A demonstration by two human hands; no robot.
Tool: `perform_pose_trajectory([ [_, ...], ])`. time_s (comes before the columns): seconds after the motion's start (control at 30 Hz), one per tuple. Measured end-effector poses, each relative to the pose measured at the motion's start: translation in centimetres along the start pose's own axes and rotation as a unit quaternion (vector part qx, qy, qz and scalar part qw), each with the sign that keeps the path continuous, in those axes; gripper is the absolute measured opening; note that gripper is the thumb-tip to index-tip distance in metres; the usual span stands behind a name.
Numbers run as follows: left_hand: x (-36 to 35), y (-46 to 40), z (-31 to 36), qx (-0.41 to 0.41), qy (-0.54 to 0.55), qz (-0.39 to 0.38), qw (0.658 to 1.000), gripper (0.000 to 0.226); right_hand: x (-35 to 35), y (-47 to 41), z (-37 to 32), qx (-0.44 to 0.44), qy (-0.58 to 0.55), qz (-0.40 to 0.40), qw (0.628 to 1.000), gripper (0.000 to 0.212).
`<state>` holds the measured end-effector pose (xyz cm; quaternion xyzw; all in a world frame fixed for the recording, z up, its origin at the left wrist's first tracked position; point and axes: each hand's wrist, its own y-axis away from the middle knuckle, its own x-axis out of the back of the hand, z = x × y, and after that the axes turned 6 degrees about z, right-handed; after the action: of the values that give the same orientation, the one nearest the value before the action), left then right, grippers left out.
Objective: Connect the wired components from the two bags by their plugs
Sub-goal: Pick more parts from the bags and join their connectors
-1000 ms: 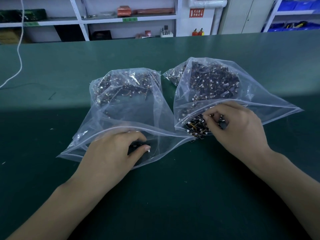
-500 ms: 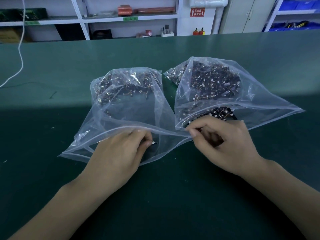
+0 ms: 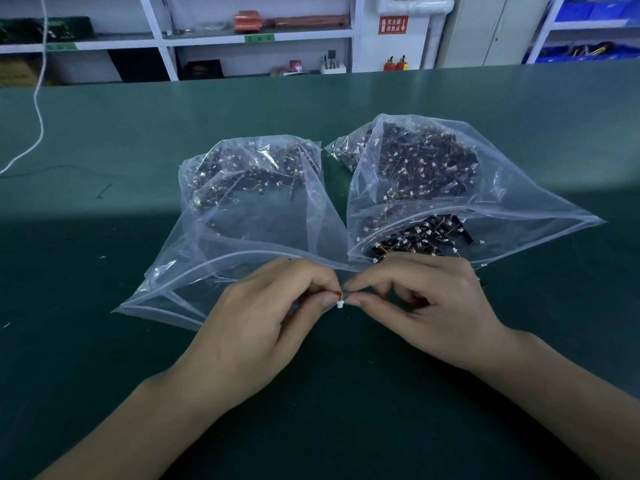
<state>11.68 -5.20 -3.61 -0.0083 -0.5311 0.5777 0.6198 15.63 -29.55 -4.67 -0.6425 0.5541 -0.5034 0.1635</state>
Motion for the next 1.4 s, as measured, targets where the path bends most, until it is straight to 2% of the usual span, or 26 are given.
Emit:
perform_pose_trajectory([
  [0.2, -0.35, 0.0, -0.23, -0.021, 0.015, 0.033, 0.999, 0.006, -0.07, -0.06, -0.11, -0.001, -0.008, -0.01, 1.0, 0.013],
  [0.37, -0.25, -0.02, -0.23, 0.008, 0.02, 0.056, 0.998, 0.017, 0.08, -0.17, -0.17, -0.006, 0.016, 0.011, 1.0, 0.012],
  [0.47, -0.18, -0.05, -0.48, 0.016, -0.005, 0.066, 0.998, 0.008, 0.25, -0.2, -0.08, -0.018, 0.012, 0.029, 0.999, 0.007],
  [0.6, -0.06, -0.06, -0.59, 0.011, -0.019, 0.07, 0.997, 0.006, 0.1, -0.23, -0.1, -0.021, 0.017, 0.025, 0.999, 0.009],
  [0.87, -0.03, -0.16, -0.48, -0.004, -0.016, 0.059, 0.998, 0.016, 0.24, -0.35, -0.06, -0.022, 0.022, 0.009, 0.999, 0.006],
  [1.4, 0.07, -0.17, -0.44, -0.009, -0.02, 0.046, 0.999, 0.009, 0.14, -0.35, -0.2, -0.036, 0.022, -0.006, 0.999, 0.008],
])
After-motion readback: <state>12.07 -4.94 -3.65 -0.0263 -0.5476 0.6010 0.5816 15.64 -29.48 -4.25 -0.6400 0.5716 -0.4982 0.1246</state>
